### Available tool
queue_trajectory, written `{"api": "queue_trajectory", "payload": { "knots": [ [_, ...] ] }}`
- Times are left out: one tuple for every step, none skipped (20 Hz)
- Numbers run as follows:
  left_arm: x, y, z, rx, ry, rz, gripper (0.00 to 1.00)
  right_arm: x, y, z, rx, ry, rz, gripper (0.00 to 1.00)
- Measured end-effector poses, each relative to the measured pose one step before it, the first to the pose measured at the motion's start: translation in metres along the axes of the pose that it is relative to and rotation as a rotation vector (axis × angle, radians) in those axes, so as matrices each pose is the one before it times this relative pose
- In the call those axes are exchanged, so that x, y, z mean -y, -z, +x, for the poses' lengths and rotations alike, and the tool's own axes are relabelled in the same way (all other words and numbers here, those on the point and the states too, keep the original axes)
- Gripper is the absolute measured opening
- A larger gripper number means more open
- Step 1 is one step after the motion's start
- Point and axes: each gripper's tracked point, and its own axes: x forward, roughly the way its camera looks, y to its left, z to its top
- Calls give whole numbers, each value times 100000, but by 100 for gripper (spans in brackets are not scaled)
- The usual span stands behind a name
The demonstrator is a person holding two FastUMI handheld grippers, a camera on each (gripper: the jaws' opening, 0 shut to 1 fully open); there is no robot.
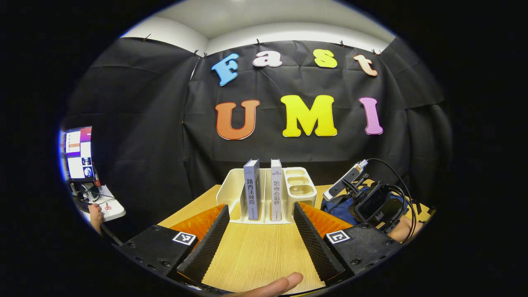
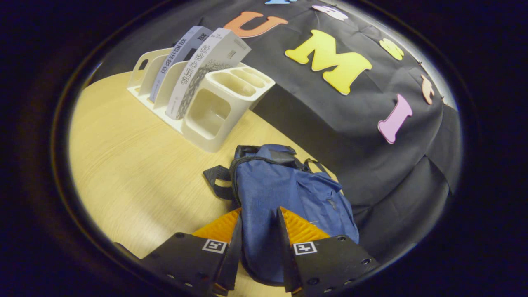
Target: Open the schoolbag, grab two books from the bookshelf and put them into the schoolbag.
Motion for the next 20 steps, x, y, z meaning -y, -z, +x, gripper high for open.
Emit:
{"api": "queue_trajectory", "payload": {
  "knots": [
    [60, 49, 46, -140, 84, -389, 98, 413, -54, 343, -116, 2627, -1803, 43],
    [-20, 40, 2, -214, 191, -338, 99, 140, -12, 452, -162, 1725, -1183, 44],
    [-18, 31, -14, -142, 88, -148, 98, 314, -204, 634, 786, 3264, -1560, 51],
    [-9, -94, -10, 182, 147, 168, 98, 578, 29, 668, 359, 3750, -1636, 43],
    [52, -20, 9, 117, 115, 189, 98, 461, 78, 390, -267, 2151, -1013, 44],
    [-8, 95, 71, -61, 33, 9, 98, -699, 192, 183, -424, -3334, 1388, 34],
    [-36, 1, 73, -100, 4, -137, 98, -787, 132, 351, -667, -4502, 1315, 16],
    [24, 57, 74, -342, 79, -232, 98, 393, 107, -555, 131, -301, 1939, 17],
    [-13, 210, 28, -406, 69, -248, 98, 272, -385, 106, 798, -1025, 1311, 9],
    [27, 84, 79, -406, -70, -68, 98, 613, -232, -268, 1149, -518, 1142, 9],
    [-93, 122, 60, -285, -120, 149, 99, 801, -321, -70, 943, 251, 2313, 9],
    [-90, 6, 106, -67, -238, 213, 99, 556, -350, -382, 821, -1239, 2739, 5],
    [-103, -3, 168, 238, -235, 84, 98, 536, -223, -29, -200, -2356, 2267, 5],
    [-147, 101, 184, -151, -416, -64, 99, 802, -331, -138, 256, -2141, 3021, 5],
    [-197, 216, 238, -275, -881, -405, 99, 976, -518, -90, 493, -1509, 2866, 5],
    [-192, 191, 300, -806, -874, -714, 99, 1298, -605, -112, 1405, 150, 3487, 5],
    [-237, 159, 378, -240, -986, -579, 99, 1342, -669, 3, 1764, 265, 3621, 4],
    [-418, 108, 259, -804, -1938, -751, 99, 921, -311, 158, 994, -1211, 2226, 4],
    [-576, 350, 240, -799, -1914, -795, 99, 790, -354, 102, 1054, -1402, 2036, 4],
    [-261, 454, 104, -1807, -1668, -620, 99, 641, -120, -91, 643, -1790, 1682, 4]
  ]
}}
